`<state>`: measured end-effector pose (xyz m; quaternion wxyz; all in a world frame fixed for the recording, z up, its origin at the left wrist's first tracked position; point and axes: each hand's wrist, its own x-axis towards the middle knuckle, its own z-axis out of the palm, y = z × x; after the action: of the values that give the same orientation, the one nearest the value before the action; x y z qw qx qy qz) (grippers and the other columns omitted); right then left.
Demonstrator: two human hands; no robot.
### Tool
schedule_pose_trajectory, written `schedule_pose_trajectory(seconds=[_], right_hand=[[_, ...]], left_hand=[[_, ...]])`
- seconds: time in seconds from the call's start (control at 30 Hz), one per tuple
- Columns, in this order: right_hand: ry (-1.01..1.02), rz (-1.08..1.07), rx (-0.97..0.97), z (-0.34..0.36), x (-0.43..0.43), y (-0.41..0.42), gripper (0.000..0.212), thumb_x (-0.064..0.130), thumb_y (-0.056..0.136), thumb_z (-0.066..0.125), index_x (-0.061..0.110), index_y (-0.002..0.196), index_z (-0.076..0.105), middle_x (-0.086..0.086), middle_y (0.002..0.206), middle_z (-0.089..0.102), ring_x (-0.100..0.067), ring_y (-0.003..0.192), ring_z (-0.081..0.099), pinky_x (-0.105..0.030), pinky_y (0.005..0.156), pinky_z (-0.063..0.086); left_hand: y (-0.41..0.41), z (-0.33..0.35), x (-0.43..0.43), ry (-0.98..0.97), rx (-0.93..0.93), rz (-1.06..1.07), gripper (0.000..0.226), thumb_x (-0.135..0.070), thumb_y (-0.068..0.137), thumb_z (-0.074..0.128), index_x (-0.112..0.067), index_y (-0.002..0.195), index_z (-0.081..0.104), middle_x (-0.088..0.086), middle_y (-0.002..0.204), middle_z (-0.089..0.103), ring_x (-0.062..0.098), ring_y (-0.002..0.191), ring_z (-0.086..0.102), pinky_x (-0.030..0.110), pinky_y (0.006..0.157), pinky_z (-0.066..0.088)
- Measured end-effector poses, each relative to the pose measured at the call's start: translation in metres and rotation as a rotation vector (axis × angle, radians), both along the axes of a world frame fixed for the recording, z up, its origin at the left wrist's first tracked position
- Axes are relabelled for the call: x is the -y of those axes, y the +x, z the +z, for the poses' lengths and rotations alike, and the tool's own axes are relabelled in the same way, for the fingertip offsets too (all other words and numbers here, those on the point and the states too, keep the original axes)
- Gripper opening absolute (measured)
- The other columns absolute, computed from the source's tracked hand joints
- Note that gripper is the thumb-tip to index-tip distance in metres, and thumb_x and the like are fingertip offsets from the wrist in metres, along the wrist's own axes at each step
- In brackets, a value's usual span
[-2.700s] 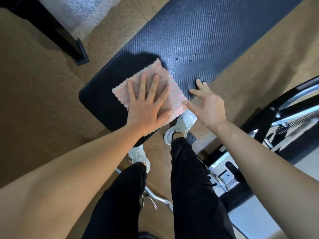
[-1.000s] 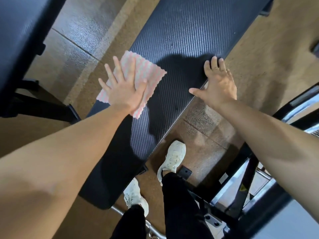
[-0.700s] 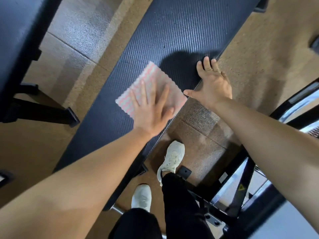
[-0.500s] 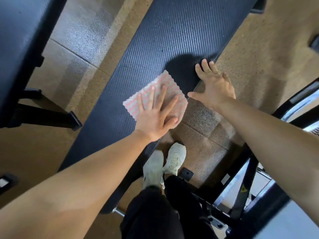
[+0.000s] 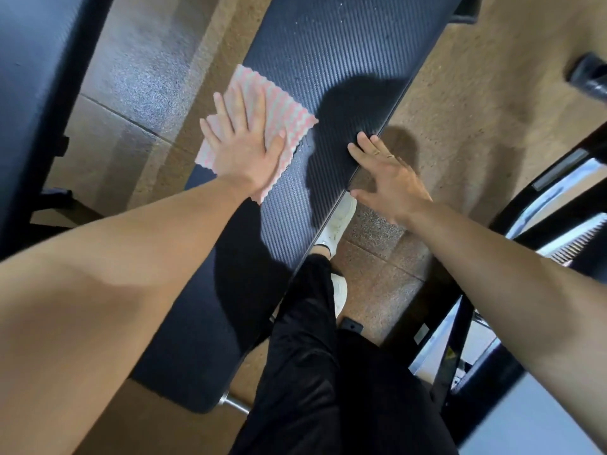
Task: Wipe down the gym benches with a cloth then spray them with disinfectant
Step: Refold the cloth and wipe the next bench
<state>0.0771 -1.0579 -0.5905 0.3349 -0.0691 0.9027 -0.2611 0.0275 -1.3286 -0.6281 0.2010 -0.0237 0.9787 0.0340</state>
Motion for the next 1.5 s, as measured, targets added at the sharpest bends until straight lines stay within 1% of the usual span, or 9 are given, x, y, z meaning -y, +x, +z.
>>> schedule_pose_trajectory(seconds=[0.13,0.23,0.37,0.53,0.87,1.07,1.3,1.4,1.5], right_hand=[[-0.124,-0.206,-0.094,0.005,0.001,-0.005,0.047,0.021,0.098,0.065,0.021,0.144,0.057,0.009,0.159,0.041,-0.004,0.149,0.031,-0.024,0.121,0.023],[-0.074,-0.320,-0.216,0.014,-0.004,-0.025,0.042,0.017,0.097,0.064,0.013,0.139,0.061,-0.002,0.146,0.058,-0.015,0.136,0.053,-0.025,0.115,0.036],[0.114,-0.292,-0.232,0.013,-0.016,-0.073,0.066,0.034,0.095,0.066,0.016,0.154,0.040,-0.003,0.164,0.031,-0.025,0.149,0.034,-0.047,0.120,0.031],[0.289,-0.223,-0.185,0.006,-0.031,-0.122,0.083,0.042,0.094,0.065,0.017,0.160,0.023,-0.003,0.171,0.009,-0.023,0.158,0.005,-0.046,0.126,0.012],[0.293,-0.118,-0.120,0.009,-0.043,-0.138,0.075,0.040,0.095,0.068,0.013,0.157,0.035,-0.009,0.168,0.020,-0.024,0.156,0.016,-0.042,0.123,0.028],[0.322,-0.022,-0.127,0.008,-0.051,-0.143,0.072,0.043,0.097,0.064,0.012,0.156,0.036,-0.013,0.167,0.023,-0.027,0.155,0.019,-0.045,0.119,0.036],[0.228,-0.039,-0.074,0.010,-0.063,-0.144,0.062,0.037,0.100,0.061,0.020,0.156,0.038,-0.002,0.168,0.021,-0.016,0.156,0.016,-0.039,0.120,0.029],[0.110,-0.147,-0.106,0.013,-0.078,-0.155,0.041,0.026,0.099,0.062,0.022,0.140,0.060,0.005,0.159,0.042,-0.010,0.143,0.044,-0.030,0.117,0.036],[0.042,-0.229,-0.142,0.016,-0.093,-0.171,0.040,0.021,0.098,0.063,0.022,0.138,0.062,0.008,0.145,0.058,-0.010,0.127,0.058,-0.022,0.110,0.039]], left_hand=[[0.032,-0.004,-0.027,0.022,0.000,-0.229,0.075,-0.060,0.102,0.017,-0.026,0.165,-0.005,0.018,0.172,-0.007,0.049,0.156,-0.006,0.076,0.119,0.001],[0.056,-0.001,-0.049,0.095,0.008,-0.430,0.075,-0.066,0.101,0.023,-0.031,0.165,0.005,0.016,0.173,-0.003,0.049,0.156,-0.004,0.078,0.118,0.004],[0.063,-0.002,-0.060,0.154,-0.073,-0.615,0.077,-0.069,0.098,0.041,-0.034,0.164,0.020,0.013,0.172,0.015,0.051,0.155,0.012,0.078,0.114,0.016],[0.022,-0.004,-0.043,0.161,-0.082,-0.732,0.072,-0.071,0.098,0.036,-0.040,0.162,0.023,0.005,0.173,0.015,0.041,0.158,0.008,0.077,0.115,0.013],[-0.112,-0.004,-0.023,0.065,0.004,-0.247,0.077,-0.074,0.098,0.018,-0.039,0.163,-0.005,0.011,0.173,-0.010,0.040,0.158,-0.007,0.077,0.118,0.006],[-0.119,-0.001,-0.054,0.094,-0.011,-0.022,0.078,-0.068,0.101,0.019,-0.030,0.165,-0.005,0.015,0.173,-0.008,0.045,0.157,-0.005,0.072,0.121,0.003],[-0.091,-0.005,-0.104,0.079,-0.043,-0.117,0.070,-0.064,0.103,0.022,-0.035,0.165,0.005,0.026,0.170,0.005,0.050,0.156,0.004,0.073,0.120,0.002],[-0.076,-0.004,-0.129,0.167,-0.084,-0.219,0.070,-0.066,0.103,0.027,-0.034,0.164,0.018,0.020,0.171,0.011,0.050,0.156,0.008,0.073,0.120,0.006],[-0.059,-0.002,-0.154,0.222,-0.070,-0.293,0.071,-0.067,0.103,0.033,-0.035,0.164,0.020,0.016,0.172,0.009,0.050,0.156,0.006,0.074,0.119,0.008]])
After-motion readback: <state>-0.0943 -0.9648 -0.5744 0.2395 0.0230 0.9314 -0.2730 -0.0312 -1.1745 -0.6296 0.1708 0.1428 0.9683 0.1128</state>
